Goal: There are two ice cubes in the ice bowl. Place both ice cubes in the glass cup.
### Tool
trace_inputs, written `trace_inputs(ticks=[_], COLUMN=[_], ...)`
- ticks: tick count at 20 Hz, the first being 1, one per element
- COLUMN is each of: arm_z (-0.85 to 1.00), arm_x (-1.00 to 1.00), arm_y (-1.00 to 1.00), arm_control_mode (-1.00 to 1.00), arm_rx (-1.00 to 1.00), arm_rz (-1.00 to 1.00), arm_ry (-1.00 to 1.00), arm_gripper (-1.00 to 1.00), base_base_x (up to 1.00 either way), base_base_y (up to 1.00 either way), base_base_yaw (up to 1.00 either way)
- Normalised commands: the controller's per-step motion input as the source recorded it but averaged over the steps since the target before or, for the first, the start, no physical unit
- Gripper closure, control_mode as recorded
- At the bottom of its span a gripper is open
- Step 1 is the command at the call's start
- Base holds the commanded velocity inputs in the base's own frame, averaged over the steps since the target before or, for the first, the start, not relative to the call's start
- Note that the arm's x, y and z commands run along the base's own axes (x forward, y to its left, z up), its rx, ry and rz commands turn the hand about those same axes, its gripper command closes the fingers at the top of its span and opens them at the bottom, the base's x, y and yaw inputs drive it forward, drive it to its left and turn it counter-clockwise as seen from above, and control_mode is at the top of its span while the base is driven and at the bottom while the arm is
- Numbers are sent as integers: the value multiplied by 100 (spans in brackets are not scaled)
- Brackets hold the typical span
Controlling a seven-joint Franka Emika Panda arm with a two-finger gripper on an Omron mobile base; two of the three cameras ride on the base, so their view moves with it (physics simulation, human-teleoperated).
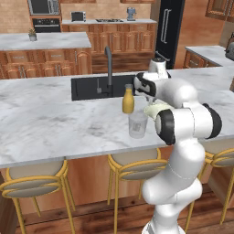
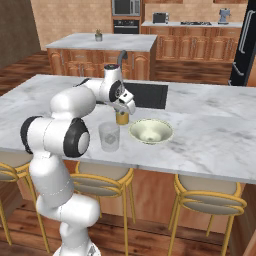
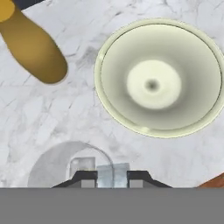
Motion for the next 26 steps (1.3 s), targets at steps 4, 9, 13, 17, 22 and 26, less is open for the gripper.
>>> trace_inputs(ticks=[4,9,13,17,22,26], arm_z=[16,0,-25,-15,-22,-35], arm_x=[4,19,0,0,6,18], arm_y=[90,25,-13,-5,0,1], arm_control_mode=[-100,-100,-100,-100,-100,-100], arm_rx=[0,0,9,9,0,-2], arm_rz=[-2,0,0,0,0,0], arm_ry=[0,3,0,1,5,0], arm_gripper=[100,100,100,100,100,100], base_base_x=[0,0,0,0,0,0], base_base_y=[0,0,0,0,0,0], base_base_yaw=[0,0,0,0,0,0])
